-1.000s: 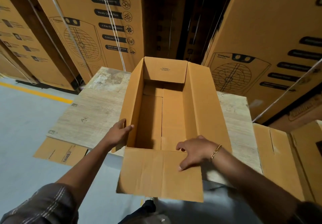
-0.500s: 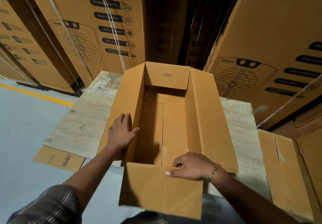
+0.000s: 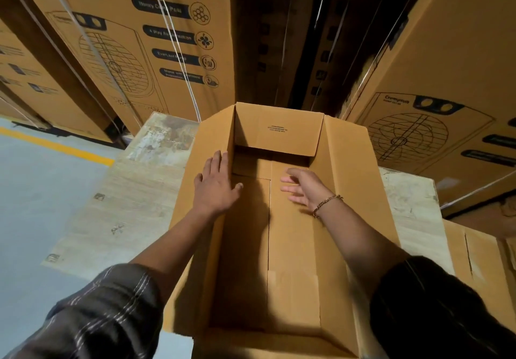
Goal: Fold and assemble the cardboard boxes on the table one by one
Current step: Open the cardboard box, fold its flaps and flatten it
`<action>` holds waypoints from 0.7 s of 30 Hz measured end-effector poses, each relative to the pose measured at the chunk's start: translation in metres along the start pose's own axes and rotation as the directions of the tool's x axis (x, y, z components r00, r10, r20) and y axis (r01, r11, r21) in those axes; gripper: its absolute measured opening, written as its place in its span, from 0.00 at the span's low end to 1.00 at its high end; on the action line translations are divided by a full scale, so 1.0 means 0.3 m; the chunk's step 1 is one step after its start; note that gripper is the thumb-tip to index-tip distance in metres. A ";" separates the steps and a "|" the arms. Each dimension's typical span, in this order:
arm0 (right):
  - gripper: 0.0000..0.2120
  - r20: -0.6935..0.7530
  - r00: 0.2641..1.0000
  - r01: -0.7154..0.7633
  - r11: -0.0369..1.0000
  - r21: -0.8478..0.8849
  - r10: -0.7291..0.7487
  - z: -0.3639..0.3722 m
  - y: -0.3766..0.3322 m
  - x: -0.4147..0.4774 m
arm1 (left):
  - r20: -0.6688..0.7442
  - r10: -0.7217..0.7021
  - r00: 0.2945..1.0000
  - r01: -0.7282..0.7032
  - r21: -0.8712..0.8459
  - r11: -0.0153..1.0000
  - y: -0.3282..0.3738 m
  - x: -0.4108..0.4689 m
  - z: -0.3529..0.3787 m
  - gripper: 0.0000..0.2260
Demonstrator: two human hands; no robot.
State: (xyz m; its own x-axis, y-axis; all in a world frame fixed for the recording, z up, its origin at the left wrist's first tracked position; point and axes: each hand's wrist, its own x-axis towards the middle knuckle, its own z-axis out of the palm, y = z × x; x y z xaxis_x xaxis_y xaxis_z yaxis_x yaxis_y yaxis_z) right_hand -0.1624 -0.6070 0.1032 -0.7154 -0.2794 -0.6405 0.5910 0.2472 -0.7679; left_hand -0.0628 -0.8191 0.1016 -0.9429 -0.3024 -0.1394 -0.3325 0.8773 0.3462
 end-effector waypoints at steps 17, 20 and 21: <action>0.14 -0.400 0.865 0.445 0.832 0.331 -0.304 0.087 -0.192 0.104 | -0.035 -0.024 0.999 0.022 -0.046 0.999 -0.013 0.003 0.032 0.49; 0.24 -0.386 0.639 0.530 0.744 -0.407 -0.666 0.058 -0.320 0.115 | -0.035 -0.022 0.999 0.021 -0.046 0.999 -0.011 0.000 0.026 0.49; 0.26 -0.320 0.588 0.458 0.632 -0.625 -0.743 0.037 -0.362 0.146 | -0.036 -0.023 0.999 0.021 -0.043 0.999 -0.011 0.001 0.024 0.49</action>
State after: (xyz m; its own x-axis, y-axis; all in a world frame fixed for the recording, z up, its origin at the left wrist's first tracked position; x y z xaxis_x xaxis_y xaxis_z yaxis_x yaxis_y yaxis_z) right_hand -0.2538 -0.6565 0.1584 -0.9789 -0.0507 0.1978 -0.1873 0.6082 -0.7714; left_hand -0.0617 -0.8193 0.0936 -0.9351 -0.3357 -0.1135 -0.3530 0.8536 0.3831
